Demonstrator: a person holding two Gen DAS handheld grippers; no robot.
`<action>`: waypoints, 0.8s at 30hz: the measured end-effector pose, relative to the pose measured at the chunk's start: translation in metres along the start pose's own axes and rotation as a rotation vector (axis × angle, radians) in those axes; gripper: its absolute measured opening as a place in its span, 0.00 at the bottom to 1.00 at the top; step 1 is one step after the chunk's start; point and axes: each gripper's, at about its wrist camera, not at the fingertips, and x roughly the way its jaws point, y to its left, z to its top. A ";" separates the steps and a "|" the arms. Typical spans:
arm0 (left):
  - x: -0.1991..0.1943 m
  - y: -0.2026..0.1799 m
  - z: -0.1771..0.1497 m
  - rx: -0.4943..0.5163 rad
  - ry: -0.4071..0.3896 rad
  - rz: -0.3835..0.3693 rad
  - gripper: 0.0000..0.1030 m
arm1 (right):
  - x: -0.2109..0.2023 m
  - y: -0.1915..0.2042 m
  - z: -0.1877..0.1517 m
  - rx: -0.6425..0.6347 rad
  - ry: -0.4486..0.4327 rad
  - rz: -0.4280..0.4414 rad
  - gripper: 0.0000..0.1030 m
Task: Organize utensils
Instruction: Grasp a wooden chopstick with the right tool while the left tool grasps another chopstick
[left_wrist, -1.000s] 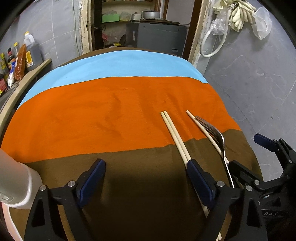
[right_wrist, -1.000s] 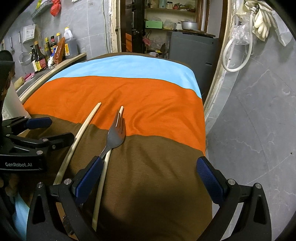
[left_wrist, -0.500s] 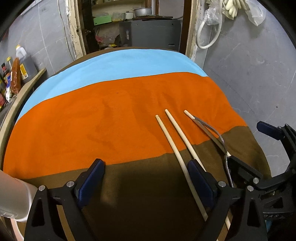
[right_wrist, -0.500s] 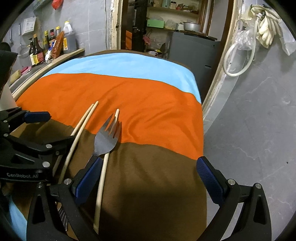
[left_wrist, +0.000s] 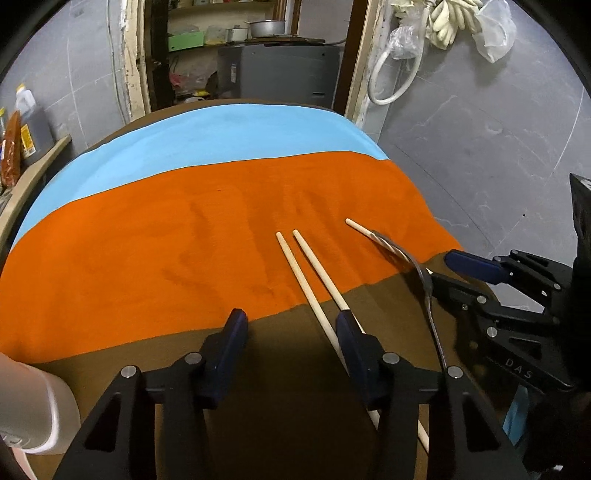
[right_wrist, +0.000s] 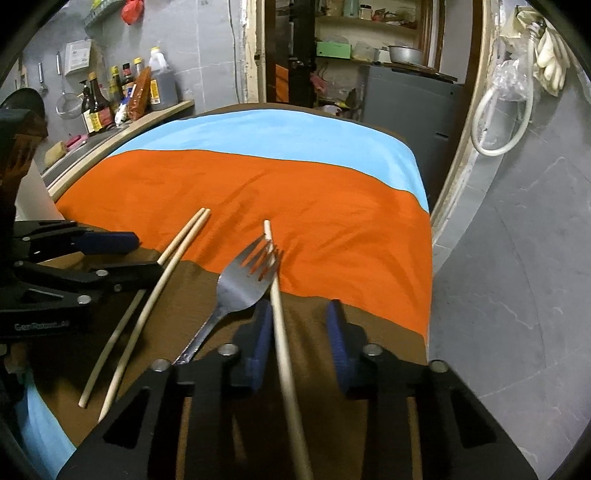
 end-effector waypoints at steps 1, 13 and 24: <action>0.000 0.000 0.001 0.001 -0.001 0.000 0.44 | -0.001 0.001 0.000 -0.001 -0.002 0.002 0.10; 0.002 0.017 0.006 -0.127 0.072 -0.176 0.12 | 0.003 -0.023 -0.003 0.147 0.067 0.111 0.06; 0.020 0.021 0.022 -0.168 0.155 -0.213 0.12 | 0.041 0.004 0.028 0.038 0.207 0.089 0.07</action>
